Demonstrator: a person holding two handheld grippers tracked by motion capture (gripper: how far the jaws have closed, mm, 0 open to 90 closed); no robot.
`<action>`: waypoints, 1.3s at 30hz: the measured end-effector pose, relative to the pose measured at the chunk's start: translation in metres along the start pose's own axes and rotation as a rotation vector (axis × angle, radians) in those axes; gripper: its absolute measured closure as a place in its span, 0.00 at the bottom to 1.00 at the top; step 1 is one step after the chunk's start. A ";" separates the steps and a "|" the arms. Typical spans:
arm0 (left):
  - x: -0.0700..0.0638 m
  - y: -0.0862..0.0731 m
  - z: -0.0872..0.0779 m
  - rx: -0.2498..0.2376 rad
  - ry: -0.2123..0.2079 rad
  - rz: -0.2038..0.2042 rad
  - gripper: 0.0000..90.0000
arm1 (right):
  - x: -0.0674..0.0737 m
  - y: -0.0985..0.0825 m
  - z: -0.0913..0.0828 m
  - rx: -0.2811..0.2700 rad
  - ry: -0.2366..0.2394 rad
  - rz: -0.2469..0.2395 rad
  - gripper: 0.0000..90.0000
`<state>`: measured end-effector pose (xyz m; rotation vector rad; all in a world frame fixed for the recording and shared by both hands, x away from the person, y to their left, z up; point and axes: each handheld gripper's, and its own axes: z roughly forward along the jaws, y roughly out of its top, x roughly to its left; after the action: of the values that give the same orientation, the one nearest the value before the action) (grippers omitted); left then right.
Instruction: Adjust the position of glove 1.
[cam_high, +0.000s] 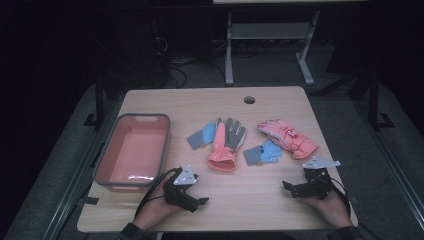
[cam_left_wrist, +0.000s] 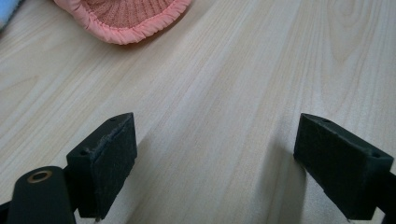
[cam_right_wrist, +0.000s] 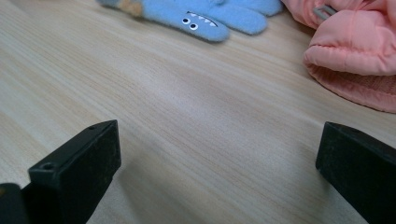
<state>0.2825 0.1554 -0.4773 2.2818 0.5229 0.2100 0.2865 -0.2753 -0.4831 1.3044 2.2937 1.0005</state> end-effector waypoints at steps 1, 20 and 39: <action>0.001 0.000 0.000 0.004 -0.001 0.008 0.14 | 0.001 0.000 0.000 0.002 -0.004 -0.004 0.00; 0.002 0.001 0.001 0.007 0.000 0.007 0.14 | 0.004 0.015 -0.010 -0.048 0.005 -0.013 0.93; 0.002 0.001 0.000 0.011 0.000 0.010 0.14 | 0.015 0.066 0.030 -0.086 0.155 -0.040 1.00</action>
<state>0.2850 0.1558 -0.4765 2.2956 0.5133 0.2122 0.3369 -0.2281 -0.4571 1.1794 2.3498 1.2117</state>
